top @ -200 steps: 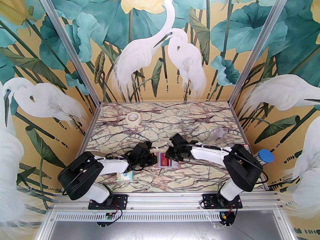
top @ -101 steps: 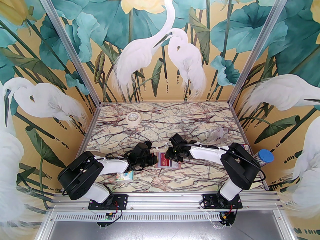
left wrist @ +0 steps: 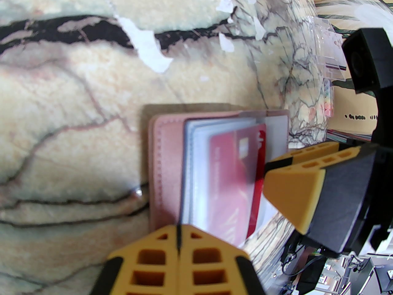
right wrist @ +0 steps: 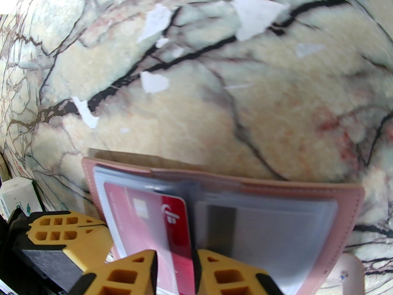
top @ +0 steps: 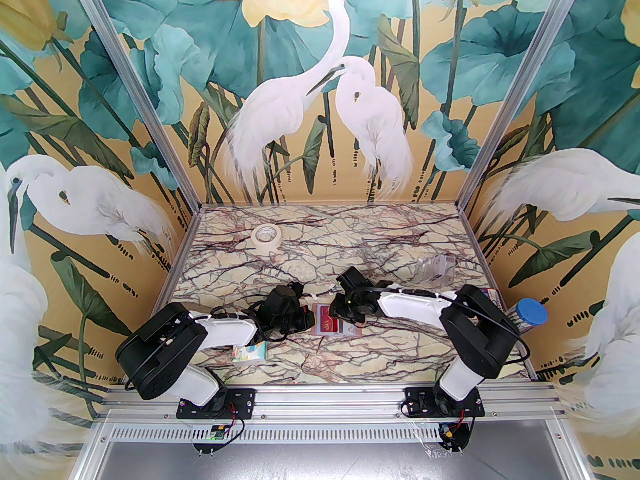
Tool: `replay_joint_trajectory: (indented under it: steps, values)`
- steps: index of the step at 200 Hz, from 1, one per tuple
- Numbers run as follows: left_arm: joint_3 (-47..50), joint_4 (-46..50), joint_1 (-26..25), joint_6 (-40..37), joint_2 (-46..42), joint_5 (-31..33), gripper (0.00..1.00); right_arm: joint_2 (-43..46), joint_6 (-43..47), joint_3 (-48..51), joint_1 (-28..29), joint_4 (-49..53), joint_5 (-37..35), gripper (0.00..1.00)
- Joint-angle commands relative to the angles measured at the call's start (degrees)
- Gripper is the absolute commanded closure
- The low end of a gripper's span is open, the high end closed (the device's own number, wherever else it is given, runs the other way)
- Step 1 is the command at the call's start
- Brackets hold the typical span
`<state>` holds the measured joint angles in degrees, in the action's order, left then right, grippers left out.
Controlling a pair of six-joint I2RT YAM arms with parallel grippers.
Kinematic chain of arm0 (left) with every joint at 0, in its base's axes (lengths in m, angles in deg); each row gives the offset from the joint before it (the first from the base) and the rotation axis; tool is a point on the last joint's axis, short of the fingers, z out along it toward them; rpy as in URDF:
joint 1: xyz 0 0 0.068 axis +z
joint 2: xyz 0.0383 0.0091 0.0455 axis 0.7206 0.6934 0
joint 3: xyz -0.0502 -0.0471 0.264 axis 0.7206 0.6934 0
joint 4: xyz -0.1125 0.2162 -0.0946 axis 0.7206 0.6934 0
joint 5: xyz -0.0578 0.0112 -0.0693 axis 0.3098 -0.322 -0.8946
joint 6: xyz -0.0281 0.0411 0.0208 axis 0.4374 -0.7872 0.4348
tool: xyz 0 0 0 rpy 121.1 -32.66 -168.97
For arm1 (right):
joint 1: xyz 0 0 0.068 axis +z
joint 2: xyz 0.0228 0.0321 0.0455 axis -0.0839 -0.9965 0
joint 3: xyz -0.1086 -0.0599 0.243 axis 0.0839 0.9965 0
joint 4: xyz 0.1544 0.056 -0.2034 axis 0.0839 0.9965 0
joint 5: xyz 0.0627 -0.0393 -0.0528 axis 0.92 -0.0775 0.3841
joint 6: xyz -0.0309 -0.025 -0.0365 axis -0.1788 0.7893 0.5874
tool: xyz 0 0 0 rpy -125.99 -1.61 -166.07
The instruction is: Put the credit cards into the card holder
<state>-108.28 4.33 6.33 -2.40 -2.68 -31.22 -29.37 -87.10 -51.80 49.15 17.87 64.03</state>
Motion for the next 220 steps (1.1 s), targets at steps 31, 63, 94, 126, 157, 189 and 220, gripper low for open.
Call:
replay_joint_trajectory:
  steps: [31, 63, 94, 126, 157, 189, 220]
  values:
    - [0.97, 1.21, -0.24, 0.34, 2.25, 1.45, 1.00, -1.47, -0.02, -1.91, 0.99, -0.09, 0.96, 0.74]
    - [1.08, 1.21, -0.22, 0.25, 2.21, 1.44, 1.00, -1.62, -0.32, -1.95, 1.28, -0.37, 1.21, 0.74]
    - [1.06, 1.20, -0.25, 0.27, 2.21, 1.45, 1.00, -1.80, -0.44, -1.91, 1.45, -0.51, 1.23, 0.74]
    - [1.10, 1.20, -0.24, 0.27, 2.19, 1.45, 1.00, -1.98, -0.62, -2.07, 1.59, -0.90, 1.51, 0.74]
    - [1.06, 1.20, -0.27, 0.27, 2.20, 1.45, 1.00, -2.17, -0.80, -2.30, 1.89, -1.38, 1.99, 0.74]
    - [1.09, 1.12, -0.22, 0.26, 2.18, 1.42, 1.00, -2.43, -0.91, -2.23, 2.07, -1.78, 2.28, 0.74]
    - [1.07, 1.05, -0.22, 0.27, 2.18, 1.34, 1.00, -2.26, -0.93, -1.98, 2.10, -2.29, 2.46, 0.75]
